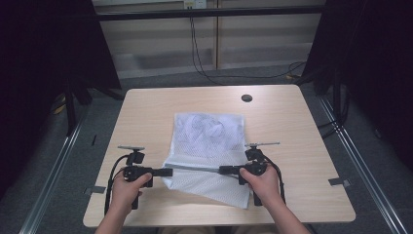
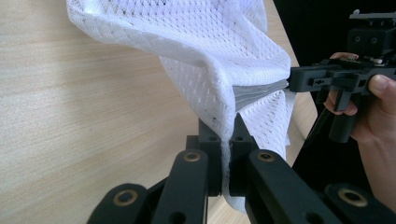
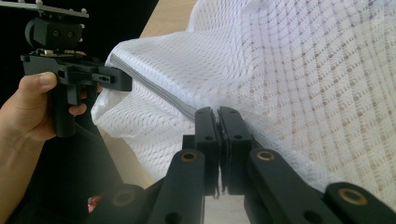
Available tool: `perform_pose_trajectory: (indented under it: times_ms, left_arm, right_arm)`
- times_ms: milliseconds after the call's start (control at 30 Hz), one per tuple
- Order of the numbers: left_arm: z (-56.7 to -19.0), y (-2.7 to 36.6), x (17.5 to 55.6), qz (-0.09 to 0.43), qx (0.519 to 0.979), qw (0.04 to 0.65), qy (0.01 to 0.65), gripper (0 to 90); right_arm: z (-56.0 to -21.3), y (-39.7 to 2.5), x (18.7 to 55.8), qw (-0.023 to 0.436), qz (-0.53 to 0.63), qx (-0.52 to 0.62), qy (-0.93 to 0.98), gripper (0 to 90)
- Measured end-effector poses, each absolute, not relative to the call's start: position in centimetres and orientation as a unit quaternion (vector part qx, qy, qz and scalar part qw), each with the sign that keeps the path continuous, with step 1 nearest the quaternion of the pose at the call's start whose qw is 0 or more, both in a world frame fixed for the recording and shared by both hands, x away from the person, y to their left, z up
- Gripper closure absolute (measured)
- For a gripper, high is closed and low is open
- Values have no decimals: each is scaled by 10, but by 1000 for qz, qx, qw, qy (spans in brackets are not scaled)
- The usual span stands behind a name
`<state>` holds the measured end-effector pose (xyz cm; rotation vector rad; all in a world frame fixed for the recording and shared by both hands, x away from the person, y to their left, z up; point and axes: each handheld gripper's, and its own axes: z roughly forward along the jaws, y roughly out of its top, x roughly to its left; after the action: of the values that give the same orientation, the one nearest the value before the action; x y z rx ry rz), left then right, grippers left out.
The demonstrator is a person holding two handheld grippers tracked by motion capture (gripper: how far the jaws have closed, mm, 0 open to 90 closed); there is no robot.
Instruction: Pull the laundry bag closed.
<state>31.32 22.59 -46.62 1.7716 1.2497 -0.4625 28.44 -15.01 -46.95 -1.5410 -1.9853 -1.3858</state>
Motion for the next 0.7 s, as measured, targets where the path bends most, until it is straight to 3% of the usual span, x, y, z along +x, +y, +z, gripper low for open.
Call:
perform_pose_trajectory:
  times_ms: [700]
  left_arm:
    - [-466, 227, 312, -184, 715, 446, 506, 884]
  right_arm:
    - [-470, -157, 282, 133, -477, -534, -686, 874]
